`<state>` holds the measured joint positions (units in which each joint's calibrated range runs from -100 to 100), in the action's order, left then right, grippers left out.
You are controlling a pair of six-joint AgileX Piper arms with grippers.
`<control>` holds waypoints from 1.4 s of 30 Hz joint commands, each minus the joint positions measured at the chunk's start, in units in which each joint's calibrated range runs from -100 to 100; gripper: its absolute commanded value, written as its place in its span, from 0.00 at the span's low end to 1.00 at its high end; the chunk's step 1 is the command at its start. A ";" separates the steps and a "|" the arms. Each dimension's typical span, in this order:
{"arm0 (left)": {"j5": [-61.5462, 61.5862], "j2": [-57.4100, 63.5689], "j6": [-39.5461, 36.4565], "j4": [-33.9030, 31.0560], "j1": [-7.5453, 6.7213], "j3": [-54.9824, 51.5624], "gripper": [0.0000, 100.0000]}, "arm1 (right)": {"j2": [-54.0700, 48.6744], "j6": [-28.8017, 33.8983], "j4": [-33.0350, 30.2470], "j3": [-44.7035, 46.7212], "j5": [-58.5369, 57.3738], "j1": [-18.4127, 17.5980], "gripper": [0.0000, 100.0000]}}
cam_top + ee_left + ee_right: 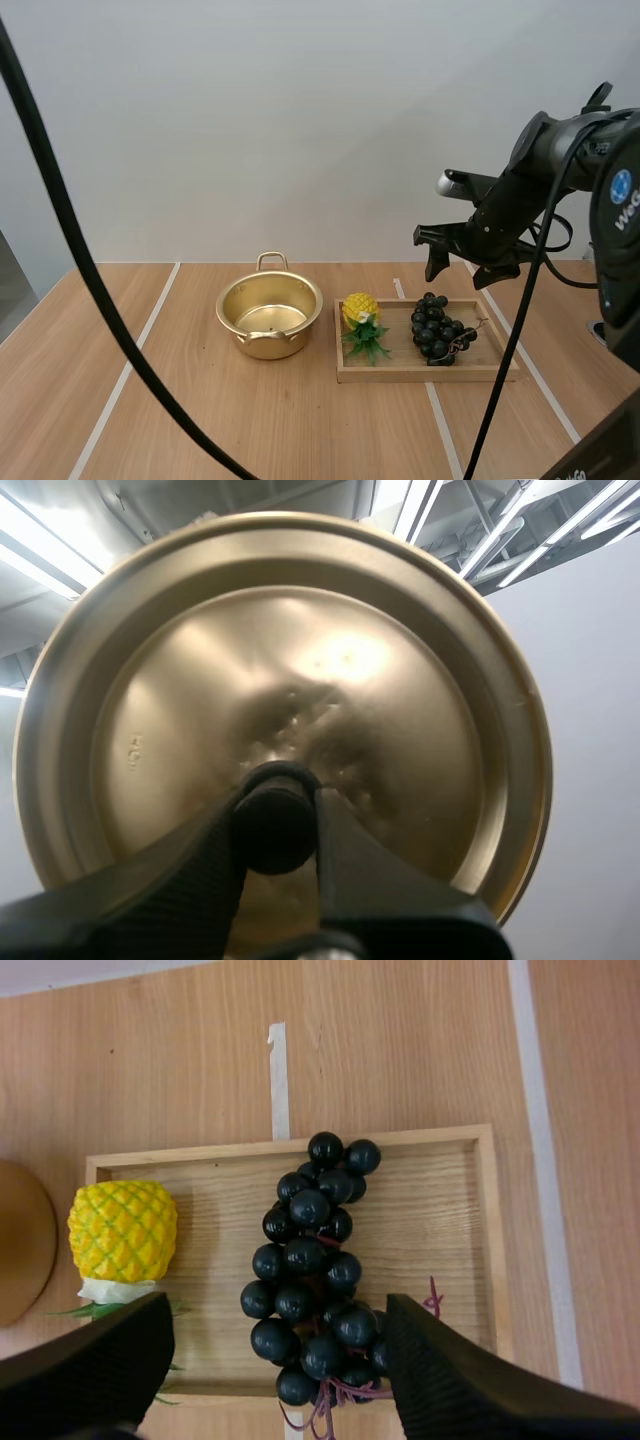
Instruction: Open the pot, put the grape inside, and close it
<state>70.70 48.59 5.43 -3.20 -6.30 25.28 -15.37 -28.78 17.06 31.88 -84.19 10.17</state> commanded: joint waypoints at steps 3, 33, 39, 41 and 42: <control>-1.78 0.09 -0.43 -0.45 -0.19 0.53 0.00 | 3.47 -1.65 0.36 -0.38 3.92 0.18 1.00; -2.53 -1.20 -0.42 -0.45 -0.19 0.53 0.00 | 13.29 -2.52 -2.62 -0.38 14.67 -4.15 1.00; -2.53 -1.20 -0.42 -0.45 -0.19 0.53 0.00 | 15.80 -2.52 -5.08 -0.38 14.67 -4.15 1.00; -2.53 -1.20 -0.42 -0.45 -0.19 0.53 0.00 | 16.07 -2.27 -6.40 -0.38 14.85 -4.15 1.00; -2.56 -1.37 -0.42 -0.45 -0.19 0.53 0.00 | 16.07 -2.03 -7.03 -0.38 15.25 -4.15 1.00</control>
<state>69.52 47.54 5.43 -3.20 -6.30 25.28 0.87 -31.21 11.73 31.86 -69.79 6.01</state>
